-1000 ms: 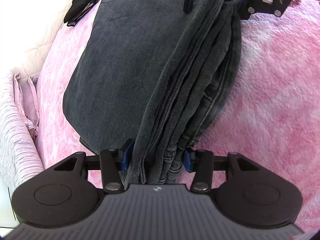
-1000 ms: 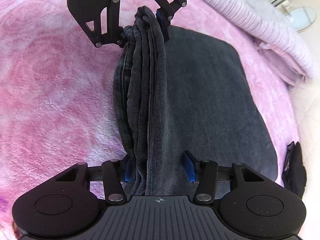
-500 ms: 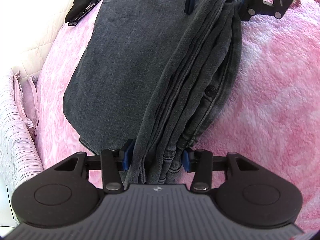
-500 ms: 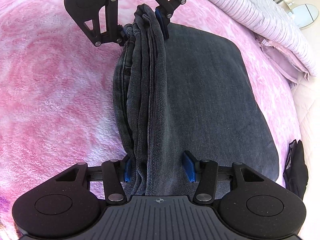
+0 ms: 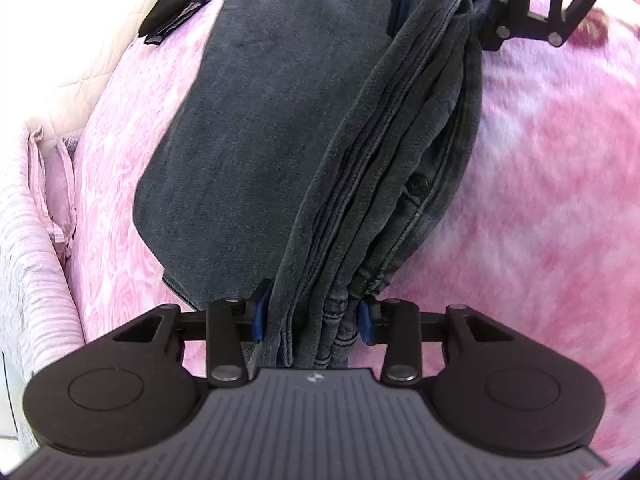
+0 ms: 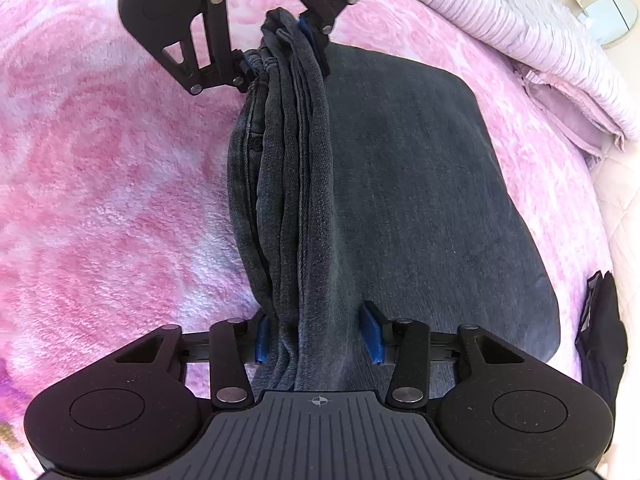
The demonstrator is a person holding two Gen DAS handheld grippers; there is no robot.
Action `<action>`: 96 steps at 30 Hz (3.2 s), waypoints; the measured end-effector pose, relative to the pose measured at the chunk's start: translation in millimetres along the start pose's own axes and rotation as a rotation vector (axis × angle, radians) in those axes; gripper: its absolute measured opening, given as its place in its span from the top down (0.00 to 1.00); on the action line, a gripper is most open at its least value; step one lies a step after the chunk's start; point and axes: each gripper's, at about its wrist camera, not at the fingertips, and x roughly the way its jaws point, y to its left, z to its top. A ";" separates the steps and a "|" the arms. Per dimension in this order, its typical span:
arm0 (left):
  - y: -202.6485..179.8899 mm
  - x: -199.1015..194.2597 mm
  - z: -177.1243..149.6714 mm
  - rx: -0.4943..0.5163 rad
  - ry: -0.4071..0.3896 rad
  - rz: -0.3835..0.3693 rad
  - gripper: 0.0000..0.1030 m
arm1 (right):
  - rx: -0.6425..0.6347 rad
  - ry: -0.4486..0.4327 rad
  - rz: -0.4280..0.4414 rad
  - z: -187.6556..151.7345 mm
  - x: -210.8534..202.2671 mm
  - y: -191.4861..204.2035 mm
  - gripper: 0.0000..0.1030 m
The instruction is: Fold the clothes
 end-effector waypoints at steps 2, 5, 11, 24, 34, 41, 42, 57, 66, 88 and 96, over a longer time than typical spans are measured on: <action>-5.0 -13.0 7.1 -0.031 -0.021 -0.017 0.67 | 0.008 0.003 -0.003 -5.3 -10.5 -6.4 0.67; -23.6 -25.4 17.7 -0.051 -0.057 -0.042 0.67 | 0.012 0.015 -0.025 -21.9 -27.1 -14.6 0.71; -34.6 -19.4 20.9 -0.125 -0.060 -0.062 0.67 | -0.054 -0.001 -0.098 -49.7 -27.3 1.0 0.65; 2.5 -33.3 16.2 -0.200 -0.090 -0.167 0.67 | -0.184 -0.099 -0.286 -52.6 -13.4 33.2 0.33; -66.7 -9.7 36.9 0.099 0.014 0.187 0.54 | -0.135 -0.118 -0.217 -41.6 -20.3 -4.5 0.75; -36.4 -10.1 28.5 -0.032 -0.026 0.067 0.70 | -0.166 -0.103 -0.208 -44.8 -10.3 -11.7 0.74; -33.6 -11.5 27.2 -0.038 -0.031 0.056 0.70 | -0.193 -0.088 -0.218 -47.9 -3.5 -7.5 0.68; -4.1 -53.1 37.1 -0.023 -0.038 0.064 0.73 | -0.213 -0.112 -0.223 -42.3 -15.7 -45.2 0.80; 21.1 -143.4 52.2 0.020 -0.075 0.122 0.73 | -0.200 -0.140 -0.233 -19.6 -114.1 -62.6 0.81; 47.6 -235.9 174.1 0.108 -0.172 0.235 0.72 | -0.147 -0.124 -0.367 -69.4 -287.3 -94.1 0.80; 57.1 -190.8 272.1 0.098 -0.124 0.191 0.73 | -0.116 -0.139 -0.334 -147.9 -283.2 -163.2 0.80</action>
